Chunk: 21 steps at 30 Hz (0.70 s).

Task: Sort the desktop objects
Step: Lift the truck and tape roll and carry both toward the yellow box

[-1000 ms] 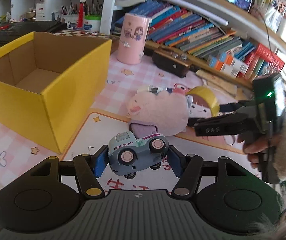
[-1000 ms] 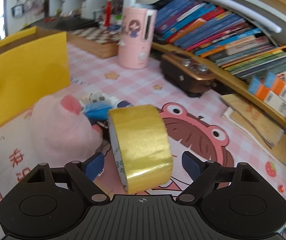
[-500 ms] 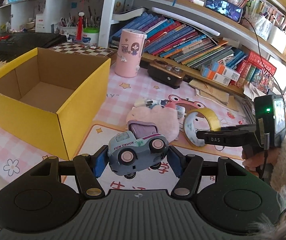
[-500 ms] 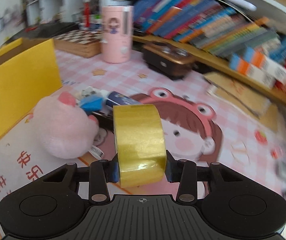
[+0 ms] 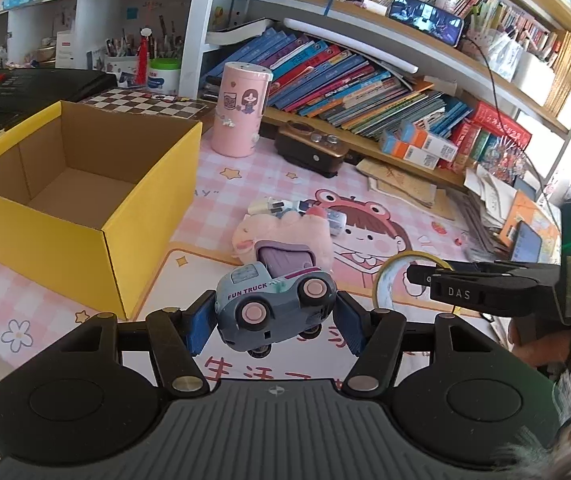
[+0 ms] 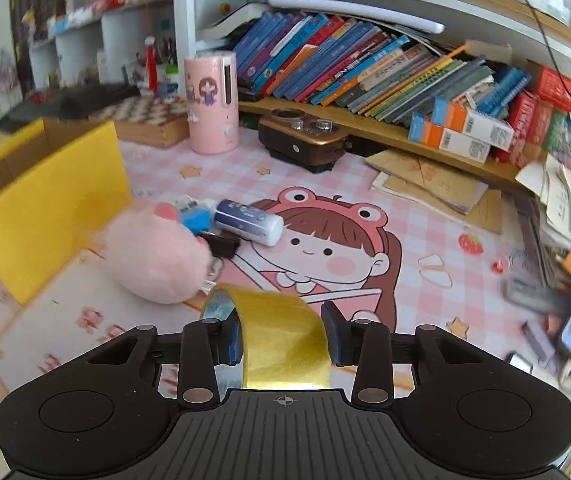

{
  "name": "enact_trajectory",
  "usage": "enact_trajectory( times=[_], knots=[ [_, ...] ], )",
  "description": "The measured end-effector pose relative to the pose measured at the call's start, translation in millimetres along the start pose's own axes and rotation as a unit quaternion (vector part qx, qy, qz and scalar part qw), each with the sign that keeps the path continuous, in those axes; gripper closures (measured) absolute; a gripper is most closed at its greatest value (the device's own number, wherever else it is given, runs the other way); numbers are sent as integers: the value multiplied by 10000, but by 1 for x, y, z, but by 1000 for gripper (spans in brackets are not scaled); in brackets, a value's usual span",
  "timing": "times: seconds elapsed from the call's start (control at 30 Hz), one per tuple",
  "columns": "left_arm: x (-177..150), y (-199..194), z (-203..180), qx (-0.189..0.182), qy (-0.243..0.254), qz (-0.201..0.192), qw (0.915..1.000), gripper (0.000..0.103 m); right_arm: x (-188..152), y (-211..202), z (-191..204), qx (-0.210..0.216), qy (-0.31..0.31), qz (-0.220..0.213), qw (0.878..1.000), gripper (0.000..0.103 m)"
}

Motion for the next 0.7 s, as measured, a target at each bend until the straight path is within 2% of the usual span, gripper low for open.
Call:
enact_trajectory(
  times=[0.27, 0.47, 0.7],
  knots=[
    [4, -7, 12, -329, 108, 31, 9994, 43, 4, -28, 22, -41, 100, -100, 9999, 65],
    [8, -20, 29, -586, 357, 51, 9976, 43, 7, -54, 55, -54, 320, -166, 9993, 65],
    [5, -43, 69, -490, 703, 148, 9962, 43, 13, -80, 100, 43, 659, -175, 9977, 65]
  ],
)
Point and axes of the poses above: each gripper's, at about its wrist camera, not at the fingertips, and y roughly the way its jaws point, z to its left, x to its top, the point moved 7 cm from there along y, roughly the way its jaws point, and after that the axes turned 11 degrees about -y, right-handed, at the moved point
